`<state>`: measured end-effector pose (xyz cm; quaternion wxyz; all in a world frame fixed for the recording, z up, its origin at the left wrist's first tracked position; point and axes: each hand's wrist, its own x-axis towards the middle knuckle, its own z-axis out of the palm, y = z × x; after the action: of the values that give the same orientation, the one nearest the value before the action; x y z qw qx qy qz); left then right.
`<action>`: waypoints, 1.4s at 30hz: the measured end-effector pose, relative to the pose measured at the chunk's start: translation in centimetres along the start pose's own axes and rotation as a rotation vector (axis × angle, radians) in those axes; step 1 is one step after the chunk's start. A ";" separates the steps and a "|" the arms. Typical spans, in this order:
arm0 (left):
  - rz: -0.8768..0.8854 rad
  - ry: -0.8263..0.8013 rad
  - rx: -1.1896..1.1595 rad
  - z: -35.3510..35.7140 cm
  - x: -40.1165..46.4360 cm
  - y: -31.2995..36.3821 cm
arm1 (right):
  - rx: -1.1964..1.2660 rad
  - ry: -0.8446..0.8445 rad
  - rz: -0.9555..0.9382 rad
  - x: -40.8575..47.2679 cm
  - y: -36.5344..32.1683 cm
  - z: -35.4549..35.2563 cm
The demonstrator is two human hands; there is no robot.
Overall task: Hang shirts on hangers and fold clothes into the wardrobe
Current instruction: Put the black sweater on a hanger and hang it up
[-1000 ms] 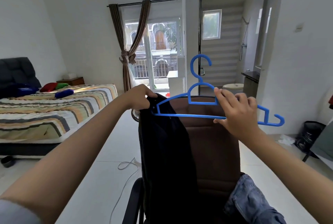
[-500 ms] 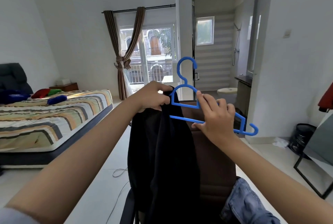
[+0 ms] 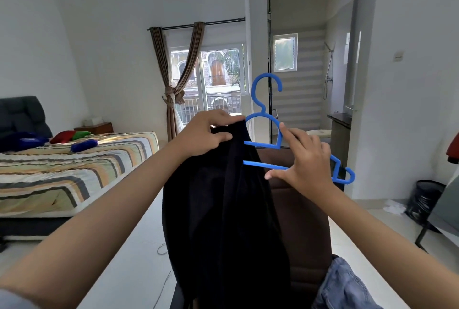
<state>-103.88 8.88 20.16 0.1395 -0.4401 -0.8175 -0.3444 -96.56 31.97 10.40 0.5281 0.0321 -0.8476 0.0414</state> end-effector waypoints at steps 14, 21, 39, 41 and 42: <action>0.061 0.089 0.048 0.2 0.3 -0.7 | 0.185 0.141 -0.442 -3.7 -1.9 0.3; 0.043 0.129 -0.030 -1.3 -0.4 -1.6 | 0.269 -0.434 -0.520 -7.6 -1.6 1.7; -0.036 0.158 -0.075 -3.8 -2.8 -5.9 | 0.492 -0.320 -0.093 -2.2 5.4 -4.2; -0.015 0.153 -0.096 -2.7 -2.6 -5.1 | 0.496 -0.255 -0.058 -2.0 4.6 -4.0; -0.007 0.149 -0.110 -2.2 -2.6 -4.6 | 0.494 -0.225 -0.047 -1.9 4.2 -3.9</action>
<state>-106.33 3.99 18.32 0.1744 -0.4175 -0.7860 -0.4213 -92.67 36.59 10.19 0.4075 0.1841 -0.8642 0.2306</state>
